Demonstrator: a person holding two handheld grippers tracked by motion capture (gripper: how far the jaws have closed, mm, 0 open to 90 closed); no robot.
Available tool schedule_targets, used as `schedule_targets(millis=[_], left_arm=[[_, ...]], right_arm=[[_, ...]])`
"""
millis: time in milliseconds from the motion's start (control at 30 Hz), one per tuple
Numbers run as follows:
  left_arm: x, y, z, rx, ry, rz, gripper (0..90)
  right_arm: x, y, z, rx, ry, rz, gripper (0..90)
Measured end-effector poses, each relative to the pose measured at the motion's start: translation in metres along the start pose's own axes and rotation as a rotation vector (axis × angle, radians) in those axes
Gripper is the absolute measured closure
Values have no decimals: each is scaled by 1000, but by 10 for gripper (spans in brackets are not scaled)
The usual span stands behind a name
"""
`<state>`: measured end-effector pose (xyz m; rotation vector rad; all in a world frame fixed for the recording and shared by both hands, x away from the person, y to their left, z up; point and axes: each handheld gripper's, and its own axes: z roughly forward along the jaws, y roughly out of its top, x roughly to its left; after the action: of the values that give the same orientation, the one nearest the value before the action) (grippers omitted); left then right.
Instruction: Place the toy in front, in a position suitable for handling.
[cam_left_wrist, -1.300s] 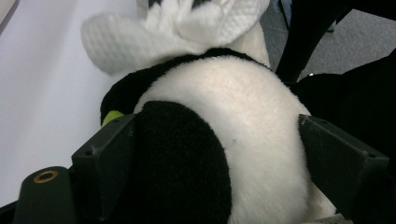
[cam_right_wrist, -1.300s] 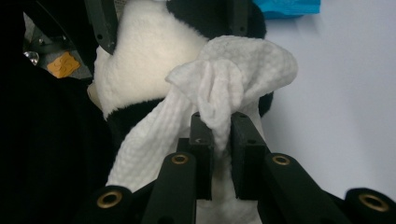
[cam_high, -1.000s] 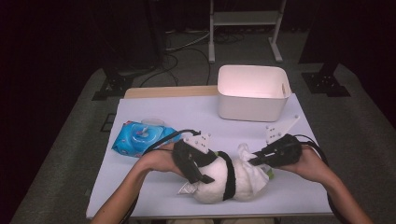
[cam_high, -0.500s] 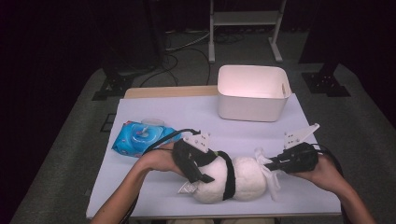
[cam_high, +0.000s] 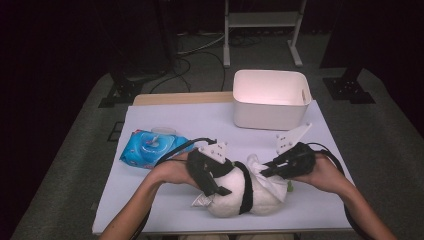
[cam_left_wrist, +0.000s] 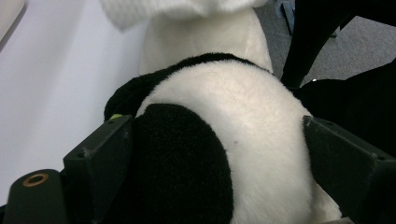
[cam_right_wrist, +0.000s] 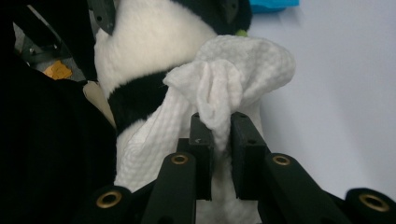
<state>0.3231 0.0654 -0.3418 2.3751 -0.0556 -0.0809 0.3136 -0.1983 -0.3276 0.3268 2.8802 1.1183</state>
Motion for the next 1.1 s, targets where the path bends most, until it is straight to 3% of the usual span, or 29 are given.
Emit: schedule_targets(millis=[300,600,700,800,900,1100], left_arm=[[-2,1,1,-7,3,10,111],[-2,2,1,-9,3,15,110],[-2,4,2,-6,3,15,110],[-2,4,3,-5,3,16,109],[-2,3,3,-2,6,12,108],[-2,3,-1,-16,13,2,106]], right_arm=[[6,23,23,32,21,-65,769],[11,30,20,11,-1,-110,611],[14,34,20,4,-4,-128,601],[17,38,23,-5,5,-144,637],[19,39,26,-7,25,-159,742],[15,33,23,2,33,-130,803]])
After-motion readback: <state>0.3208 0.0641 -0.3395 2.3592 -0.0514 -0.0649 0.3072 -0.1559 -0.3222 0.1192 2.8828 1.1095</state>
